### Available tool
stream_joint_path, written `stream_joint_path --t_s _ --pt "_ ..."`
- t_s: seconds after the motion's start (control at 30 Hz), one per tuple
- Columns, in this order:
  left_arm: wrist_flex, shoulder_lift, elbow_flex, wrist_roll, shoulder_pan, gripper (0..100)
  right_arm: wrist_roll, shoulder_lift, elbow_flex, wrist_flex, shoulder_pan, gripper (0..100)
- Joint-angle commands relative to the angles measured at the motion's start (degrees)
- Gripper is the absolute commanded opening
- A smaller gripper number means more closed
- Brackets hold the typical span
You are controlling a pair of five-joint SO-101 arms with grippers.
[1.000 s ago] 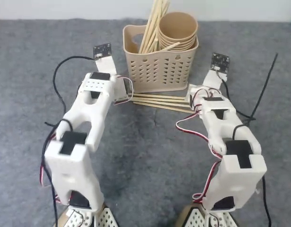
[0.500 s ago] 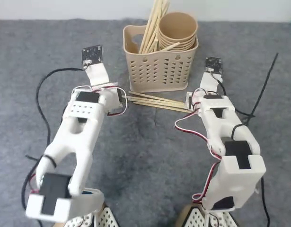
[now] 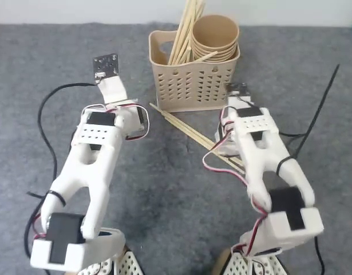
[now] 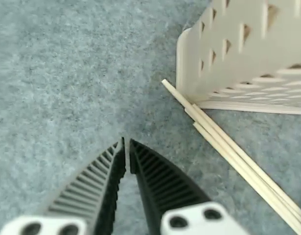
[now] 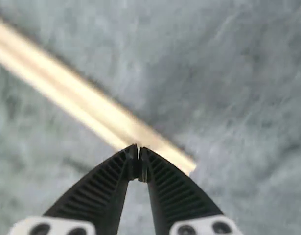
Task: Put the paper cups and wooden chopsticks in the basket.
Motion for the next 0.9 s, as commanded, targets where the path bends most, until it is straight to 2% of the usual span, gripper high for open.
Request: stream_joint_path --t_s 0.0,0.2,0.4,0.6,0.7,0.87 --pt "-1.4 -2.9 -0.4 -0.6 -2.5 1 4.7 -8.1 -1.5 5.3 -3.0 0.8" --pt "-5.5 -3.0 0.5 -0.4 -6.8 1 9.2 -17.5 -1.5 7.7 -4.4 1.7" --pt "-7.4 -2.6 0.3 -0.7 -9.0 2 16.3 -10.9 -1.7 7.6 -7.6 20.9" --pt "-8.5 -2.5 0.2 -0.7 -11.3 2 27.3 -2.0 -1.8 0.0 -8.1 21.3" --pt "-8.5 -2.5 0.2 -0.7 -11.3 2 34.2 0.3 -1.8 -0.8 -7.5 21.3" --pt "-8.5 -2.5 0.3 -0.7 -11.2 2 41.6 2.8 -1.7 -1.4 -7.0 21.3"
